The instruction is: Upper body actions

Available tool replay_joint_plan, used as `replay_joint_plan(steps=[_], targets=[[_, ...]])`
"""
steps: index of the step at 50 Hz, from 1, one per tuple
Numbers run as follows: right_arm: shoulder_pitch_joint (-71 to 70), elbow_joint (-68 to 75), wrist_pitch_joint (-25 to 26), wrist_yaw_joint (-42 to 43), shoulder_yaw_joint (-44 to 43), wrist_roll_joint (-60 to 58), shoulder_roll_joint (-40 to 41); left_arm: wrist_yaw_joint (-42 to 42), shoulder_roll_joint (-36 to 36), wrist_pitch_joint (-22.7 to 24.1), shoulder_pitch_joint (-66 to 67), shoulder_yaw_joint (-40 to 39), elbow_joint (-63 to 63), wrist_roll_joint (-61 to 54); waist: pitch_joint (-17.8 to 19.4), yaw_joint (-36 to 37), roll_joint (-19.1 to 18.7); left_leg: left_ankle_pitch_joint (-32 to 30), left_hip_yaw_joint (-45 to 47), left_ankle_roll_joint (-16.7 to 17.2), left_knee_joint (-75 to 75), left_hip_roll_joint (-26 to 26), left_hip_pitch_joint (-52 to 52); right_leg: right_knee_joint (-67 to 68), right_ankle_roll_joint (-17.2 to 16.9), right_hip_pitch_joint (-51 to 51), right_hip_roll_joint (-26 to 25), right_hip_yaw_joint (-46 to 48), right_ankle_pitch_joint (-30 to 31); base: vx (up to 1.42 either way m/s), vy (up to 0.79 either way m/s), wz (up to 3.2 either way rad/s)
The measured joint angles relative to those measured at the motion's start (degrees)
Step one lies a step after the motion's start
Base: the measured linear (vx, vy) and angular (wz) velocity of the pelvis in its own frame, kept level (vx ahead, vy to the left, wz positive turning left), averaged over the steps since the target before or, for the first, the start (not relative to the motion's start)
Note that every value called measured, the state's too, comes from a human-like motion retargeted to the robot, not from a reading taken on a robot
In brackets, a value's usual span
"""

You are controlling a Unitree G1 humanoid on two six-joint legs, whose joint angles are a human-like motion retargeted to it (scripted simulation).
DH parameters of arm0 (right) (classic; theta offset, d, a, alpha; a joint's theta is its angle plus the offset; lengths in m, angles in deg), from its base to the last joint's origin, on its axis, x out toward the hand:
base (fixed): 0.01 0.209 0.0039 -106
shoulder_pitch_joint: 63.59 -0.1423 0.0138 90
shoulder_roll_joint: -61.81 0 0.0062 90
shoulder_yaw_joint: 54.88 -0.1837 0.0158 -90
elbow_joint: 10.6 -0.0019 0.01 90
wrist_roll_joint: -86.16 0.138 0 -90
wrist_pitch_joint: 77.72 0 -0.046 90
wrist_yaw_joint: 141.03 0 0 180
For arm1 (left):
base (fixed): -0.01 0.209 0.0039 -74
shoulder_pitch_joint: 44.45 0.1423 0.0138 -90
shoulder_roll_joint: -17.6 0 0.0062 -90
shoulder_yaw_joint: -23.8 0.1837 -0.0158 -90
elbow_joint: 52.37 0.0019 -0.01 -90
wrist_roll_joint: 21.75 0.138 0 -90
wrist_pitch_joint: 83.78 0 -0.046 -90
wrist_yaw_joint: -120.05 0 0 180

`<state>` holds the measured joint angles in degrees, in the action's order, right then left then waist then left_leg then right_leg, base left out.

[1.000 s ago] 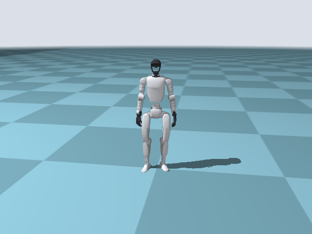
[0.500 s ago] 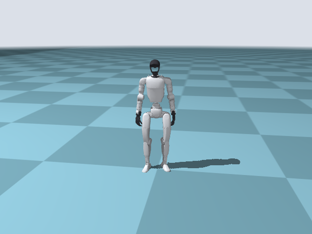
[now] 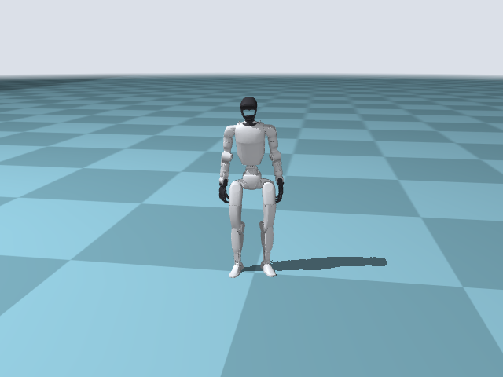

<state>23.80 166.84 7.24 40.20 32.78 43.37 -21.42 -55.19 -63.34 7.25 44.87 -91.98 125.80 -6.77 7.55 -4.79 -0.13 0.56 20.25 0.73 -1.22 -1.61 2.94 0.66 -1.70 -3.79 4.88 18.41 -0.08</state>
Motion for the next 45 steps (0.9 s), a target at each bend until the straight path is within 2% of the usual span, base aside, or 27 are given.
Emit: replay_joint_plan(steps=[11,20,30,38,45], targets=[[-2.5,-1.1,0.0,0.3,-0.6,1.2,0.0,0.7,-1.3,0.2,-2.4,0.6,-0.8,1.1,2.2,-0.4,0.3,0.0,0.0,0.0,-0.8,0.2,0.6,0.2,0.1,-0.5,0.5,-0.2,0.3,-0.01,0.0,0.0],[-10.3,-4.9,-1.7,1.1,-0.6,2.8,0.3,1.5,-4.7,1.1,-9.5,0.8,-7.0,-0.4,6.9,0.8,1.5,1.4,0.8,0.9,-6.3,-1.6,7.5,6.4,-0.4,-8.2,2.4,-2.5,-1.3,-0.19,-0.03,-0.11],[-28.5,-9.8,-4.7,1.7,-4.4,5.2,1.2,1.9,-12.8,0.5,-30.8,6.3,-9.9,-2.3,16.2,2.2,2.4,7.4,-0.5,1.1,-25.7,-6.6,27.3,20.6,0.5,-24.9,2.9,-0.4,-6.3,-0.38,-0.13,0.14],[-46.3,-13.5,-7.9,-2.7,-6.2,7.5,-2.2,2.0,-18.0,0.6,-49.8,10.0,-12.4,-6.5,18.6,4.6,1.4,15.0,-2.0,-0.5,-50.5,-13.3,51.6,40.8,2.1,-47.0,1.3,-2.1,-13.1,-0.32,-0.05,-0.14],[-59.3,-20.2,-11.2,-6.5,-0.3,15.8,-6.9,-1.8,-19.9,0.5,-65.3,12.7,-12.9,-8.5,20.3,7.2,1.8,20.8,-2.8,-3.3,-68.8,-14.7,68.5,61.3,4.3,-66.2,-0.6,-4.0,-19.5,-0.18,0.02,-0.27]])
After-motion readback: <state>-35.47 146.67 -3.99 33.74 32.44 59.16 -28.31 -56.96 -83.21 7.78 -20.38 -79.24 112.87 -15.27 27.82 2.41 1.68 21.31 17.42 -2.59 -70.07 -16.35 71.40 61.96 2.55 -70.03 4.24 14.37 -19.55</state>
